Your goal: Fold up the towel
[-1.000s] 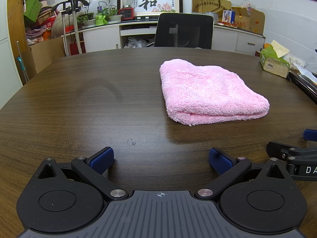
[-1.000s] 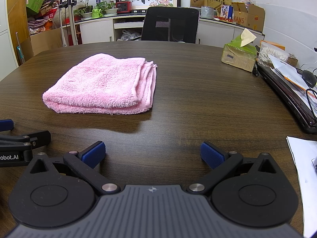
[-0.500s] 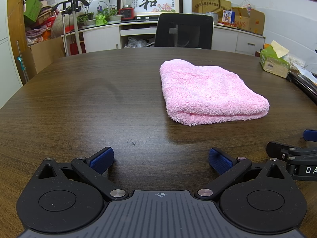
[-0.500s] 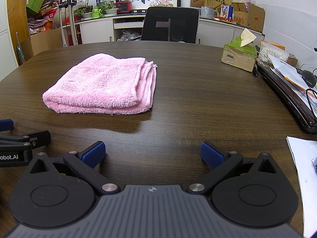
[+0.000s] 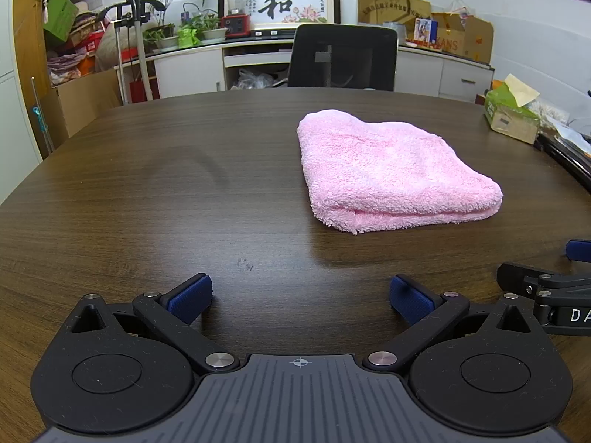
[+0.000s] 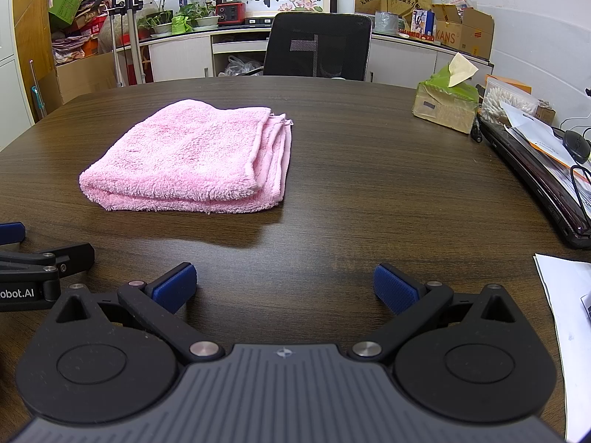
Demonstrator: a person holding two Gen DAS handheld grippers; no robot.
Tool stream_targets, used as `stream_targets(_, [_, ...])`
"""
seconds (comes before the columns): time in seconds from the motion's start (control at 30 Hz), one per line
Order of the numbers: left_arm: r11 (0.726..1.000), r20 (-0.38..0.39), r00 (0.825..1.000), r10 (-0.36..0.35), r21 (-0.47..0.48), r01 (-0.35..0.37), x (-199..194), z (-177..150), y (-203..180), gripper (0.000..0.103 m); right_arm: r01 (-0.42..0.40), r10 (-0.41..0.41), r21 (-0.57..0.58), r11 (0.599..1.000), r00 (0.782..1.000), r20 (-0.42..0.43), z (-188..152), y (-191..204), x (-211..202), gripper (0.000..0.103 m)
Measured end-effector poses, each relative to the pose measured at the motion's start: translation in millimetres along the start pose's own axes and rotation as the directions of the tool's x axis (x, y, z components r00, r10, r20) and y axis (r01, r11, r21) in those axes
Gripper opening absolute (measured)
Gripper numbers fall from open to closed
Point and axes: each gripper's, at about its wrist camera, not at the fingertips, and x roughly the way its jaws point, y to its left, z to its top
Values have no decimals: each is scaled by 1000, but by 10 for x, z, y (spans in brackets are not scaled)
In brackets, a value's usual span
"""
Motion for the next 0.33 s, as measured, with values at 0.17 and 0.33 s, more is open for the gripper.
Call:
stream_targets(0.17, [1000,0,1000,1,1,-1,2,0,-5,103,0,0,0,1000,1000,0,1,0,0,103])
stream_targets(0.33, [1000,0,1000,1,1,-1,-1,-1,8,103,0,0,0,1000,1000,0,1,0,-1,103])
